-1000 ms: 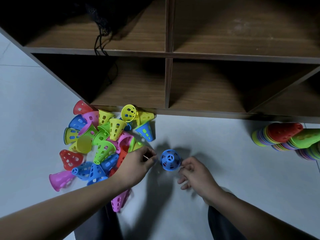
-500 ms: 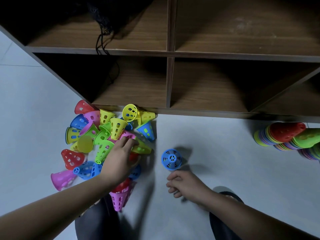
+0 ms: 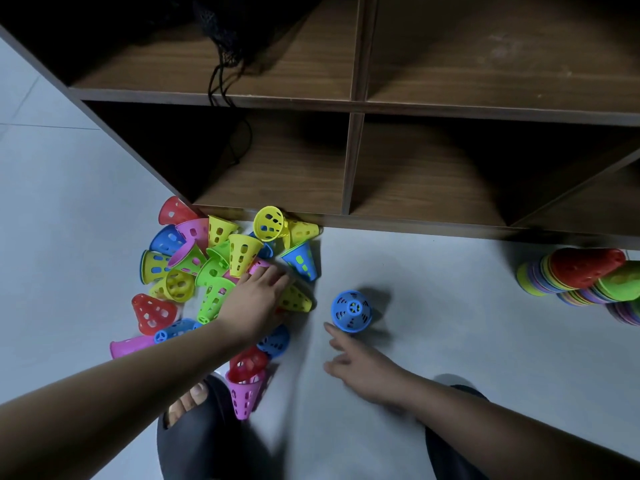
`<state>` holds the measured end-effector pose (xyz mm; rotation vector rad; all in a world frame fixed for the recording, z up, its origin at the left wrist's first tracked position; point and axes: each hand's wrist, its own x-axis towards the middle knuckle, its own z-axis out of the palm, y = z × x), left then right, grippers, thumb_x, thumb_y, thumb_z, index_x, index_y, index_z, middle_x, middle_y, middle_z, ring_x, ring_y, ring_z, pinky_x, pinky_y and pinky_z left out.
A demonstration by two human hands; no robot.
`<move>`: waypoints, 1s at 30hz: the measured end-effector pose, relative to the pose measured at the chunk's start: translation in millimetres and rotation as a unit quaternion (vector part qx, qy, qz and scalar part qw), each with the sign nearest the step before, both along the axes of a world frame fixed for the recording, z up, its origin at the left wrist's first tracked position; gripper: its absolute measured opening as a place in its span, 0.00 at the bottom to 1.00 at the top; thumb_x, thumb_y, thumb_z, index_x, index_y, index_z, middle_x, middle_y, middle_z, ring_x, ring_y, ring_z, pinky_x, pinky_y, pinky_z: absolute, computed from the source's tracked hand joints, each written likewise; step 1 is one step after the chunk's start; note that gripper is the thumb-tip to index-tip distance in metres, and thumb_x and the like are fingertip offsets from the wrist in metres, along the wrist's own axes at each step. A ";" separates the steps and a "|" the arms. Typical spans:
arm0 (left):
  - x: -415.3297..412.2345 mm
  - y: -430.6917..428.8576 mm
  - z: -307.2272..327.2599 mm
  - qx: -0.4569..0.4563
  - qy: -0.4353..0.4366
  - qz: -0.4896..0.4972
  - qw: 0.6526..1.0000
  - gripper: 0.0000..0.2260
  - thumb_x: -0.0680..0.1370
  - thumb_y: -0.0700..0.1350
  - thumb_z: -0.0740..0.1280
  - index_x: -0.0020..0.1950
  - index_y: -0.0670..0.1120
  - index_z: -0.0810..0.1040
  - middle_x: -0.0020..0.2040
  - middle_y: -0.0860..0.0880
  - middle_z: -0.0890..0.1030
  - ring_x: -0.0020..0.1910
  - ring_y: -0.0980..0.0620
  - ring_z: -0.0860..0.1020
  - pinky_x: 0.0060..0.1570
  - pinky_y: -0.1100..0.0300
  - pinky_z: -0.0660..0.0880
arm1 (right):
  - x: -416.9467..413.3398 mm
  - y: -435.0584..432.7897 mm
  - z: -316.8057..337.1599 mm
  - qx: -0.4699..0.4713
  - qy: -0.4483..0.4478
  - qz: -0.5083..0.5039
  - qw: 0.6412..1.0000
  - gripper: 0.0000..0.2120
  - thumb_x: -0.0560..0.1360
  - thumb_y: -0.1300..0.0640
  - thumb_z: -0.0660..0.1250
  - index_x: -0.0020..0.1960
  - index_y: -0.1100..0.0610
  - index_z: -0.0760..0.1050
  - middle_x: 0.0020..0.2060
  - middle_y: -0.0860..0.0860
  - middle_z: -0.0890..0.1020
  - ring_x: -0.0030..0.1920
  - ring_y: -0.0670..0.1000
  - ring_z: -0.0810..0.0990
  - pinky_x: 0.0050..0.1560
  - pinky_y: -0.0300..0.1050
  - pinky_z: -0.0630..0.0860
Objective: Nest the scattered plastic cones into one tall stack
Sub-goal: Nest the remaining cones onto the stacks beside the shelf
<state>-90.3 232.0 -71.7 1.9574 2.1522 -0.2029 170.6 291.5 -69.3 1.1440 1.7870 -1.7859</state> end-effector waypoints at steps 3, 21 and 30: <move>1.3 1.1 0.1 0.002 -0.012 0.006 1.000 0.37 0.67 0.59 0.81 0.73 0.48 0.77 0.64 0.46 0.77 0.59 0.43 0.78 0.56 0.48 0.80 | -7.3 16.5 -2.9 0.062 0.006 0.001 0.998 0.36 0.82 0.52 0.68 0.84 0.41 0.56 0.78 0.49 0.69 0.69 0.46 0.76 0.69 0.40 0.71; -0.2 -15.8 21.6 0.172 -0.291 0.244 0.909 0.24 0.76 0.63 0.75 0.68 0.59 0.73 0.62 0.59 0.78 0.56 0.56 0.79 0.54 0.52 0.80 | -94.0 97.1 19.2 0.307 0.024 0.158 0.938 0.28 0.81 0.61 0.58 0.80 0.50 0.59 0.60 0.55 0.82 0.58 0.60 0.80 0.58 0.56 0.78; -29.5 -26.5 32.6 0.213 -0.293 0.295 0.884 0.26 0.77 0.65 0.71 0.69 0.53 0.78 0.61 0.56 0.76 0.57 0.60 0.75 0.55 0.68 0.70 | -152.7 81.4 16.1 0.478 -0.044 0.246 0.842 0.15 0.80 0.63 0.66 0.65 0.58 0.68 0.58 0.58 0.80 0.56 0.63 0.83 0.46 0.53 0.77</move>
